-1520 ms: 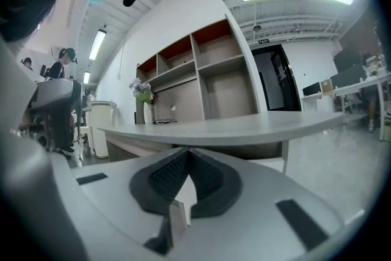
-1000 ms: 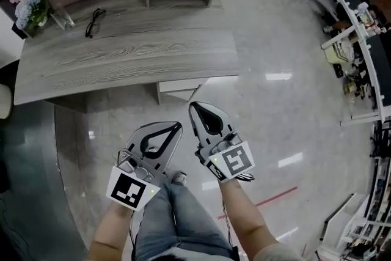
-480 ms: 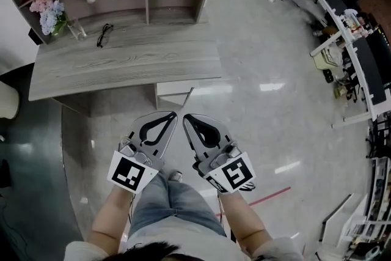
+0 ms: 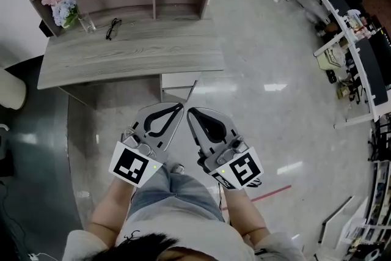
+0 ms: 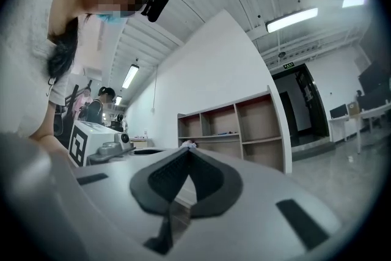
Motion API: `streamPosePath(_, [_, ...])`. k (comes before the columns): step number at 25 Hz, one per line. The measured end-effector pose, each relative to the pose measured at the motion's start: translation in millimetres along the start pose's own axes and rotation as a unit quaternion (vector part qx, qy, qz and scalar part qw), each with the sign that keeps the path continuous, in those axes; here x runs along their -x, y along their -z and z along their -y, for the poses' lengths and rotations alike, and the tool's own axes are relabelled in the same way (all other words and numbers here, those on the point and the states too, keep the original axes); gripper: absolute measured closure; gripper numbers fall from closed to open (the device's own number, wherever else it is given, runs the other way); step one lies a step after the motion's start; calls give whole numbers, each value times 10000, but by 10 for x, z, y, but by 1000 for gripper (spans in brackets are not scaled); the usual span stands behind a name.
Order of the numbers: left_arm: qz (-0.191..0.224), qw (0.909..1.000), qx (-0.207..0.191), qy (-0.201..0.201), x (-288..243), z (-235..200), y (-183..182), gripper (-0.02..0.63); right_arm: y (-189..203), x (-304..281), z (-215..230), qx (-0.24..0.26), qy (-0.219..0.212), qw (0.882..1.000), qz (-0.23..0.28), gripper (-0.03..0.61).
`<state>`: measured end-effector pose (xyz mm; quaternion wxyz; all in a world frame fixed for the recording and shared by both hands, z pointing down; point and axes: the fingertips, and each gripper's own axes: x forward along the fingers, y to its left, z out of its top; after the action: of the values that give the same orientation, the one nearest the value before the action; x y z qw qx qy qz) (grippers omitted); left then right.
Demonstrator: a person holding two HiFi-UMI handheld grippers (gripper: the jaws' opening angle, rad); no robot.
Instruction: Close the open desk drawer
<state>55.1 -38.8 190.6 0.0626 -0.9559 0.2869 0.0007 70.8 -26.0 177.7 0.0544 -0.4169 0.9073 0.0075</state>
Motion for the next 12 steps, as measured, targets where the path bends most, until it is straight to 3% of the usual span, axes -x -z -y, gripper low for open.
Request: streamPosePath(12, [37,9999,63,-146,160,111,-137,603,-58,110,-211,144,-127,9998,-53,569])
